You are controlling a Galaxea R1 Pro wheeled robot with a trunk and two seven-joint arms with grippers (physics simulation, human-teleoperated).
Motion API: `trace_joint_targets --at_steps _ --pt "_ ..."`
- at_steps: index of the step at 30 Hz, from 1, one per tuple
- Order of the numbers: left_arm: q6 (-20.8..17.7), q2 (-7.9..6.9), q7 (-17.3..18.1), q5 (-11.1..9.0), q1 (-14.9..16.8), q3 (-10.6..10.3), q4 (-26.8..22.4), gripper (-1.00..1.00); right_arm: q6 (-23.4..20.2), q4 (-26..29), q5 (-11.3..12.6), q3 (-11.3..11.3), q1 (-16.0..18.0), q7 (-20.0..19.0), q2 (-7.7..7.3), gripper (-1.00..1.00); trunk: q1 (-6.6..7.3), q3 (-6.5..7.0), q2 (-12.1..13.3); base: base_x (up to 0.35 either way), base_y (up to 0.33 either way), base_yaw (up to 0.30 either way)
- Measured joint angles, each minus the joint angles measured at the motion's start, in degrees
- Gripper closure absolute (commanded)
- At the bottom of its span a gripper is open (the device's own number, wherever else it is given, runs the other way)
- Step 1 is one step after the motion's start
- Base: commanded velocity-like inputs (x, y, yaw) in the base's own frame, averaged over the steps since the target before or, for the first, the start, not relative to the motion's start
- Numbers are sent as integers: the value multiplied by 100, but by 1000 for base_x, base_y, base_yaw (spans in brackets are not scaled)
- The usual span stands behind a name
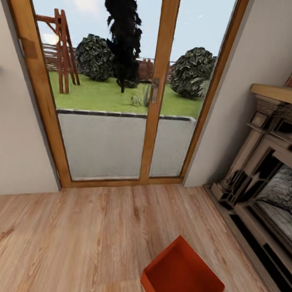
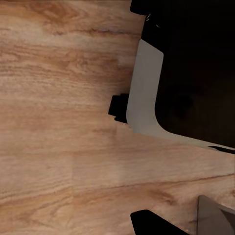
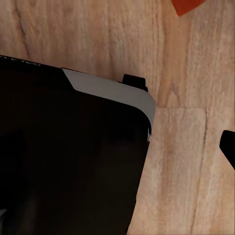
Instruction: Move the two storage containers from the living room to the garage. In the garage, place one container on the floor and stack the other container on top of it (either order is fine).
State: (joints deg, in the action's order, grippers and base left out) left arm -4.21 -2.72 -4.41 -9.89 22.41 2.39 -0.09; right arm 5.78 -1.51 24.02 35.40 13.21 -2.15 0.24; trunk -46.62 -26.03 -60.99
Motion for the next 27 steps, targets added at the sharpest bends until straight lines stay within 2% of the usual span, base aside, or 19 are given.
trace_joint_targets --at_steps 8,21,27 --pt "15 0 1 0 -2 -3 -2 -100 0 0 -1 0 0 0 0 -100 0 0 0 230 193 -247" --pt "50 0 -20 -1 2 -2 -2 -100 0 0 -1 -1 7 0 0 -100 -2 0 1 23 13 -247" --pt "23 0 -10 -1 -2 -4 1 -100 0 0 -1 0 3 0 0 -100 0 0 0 214 140 -247"
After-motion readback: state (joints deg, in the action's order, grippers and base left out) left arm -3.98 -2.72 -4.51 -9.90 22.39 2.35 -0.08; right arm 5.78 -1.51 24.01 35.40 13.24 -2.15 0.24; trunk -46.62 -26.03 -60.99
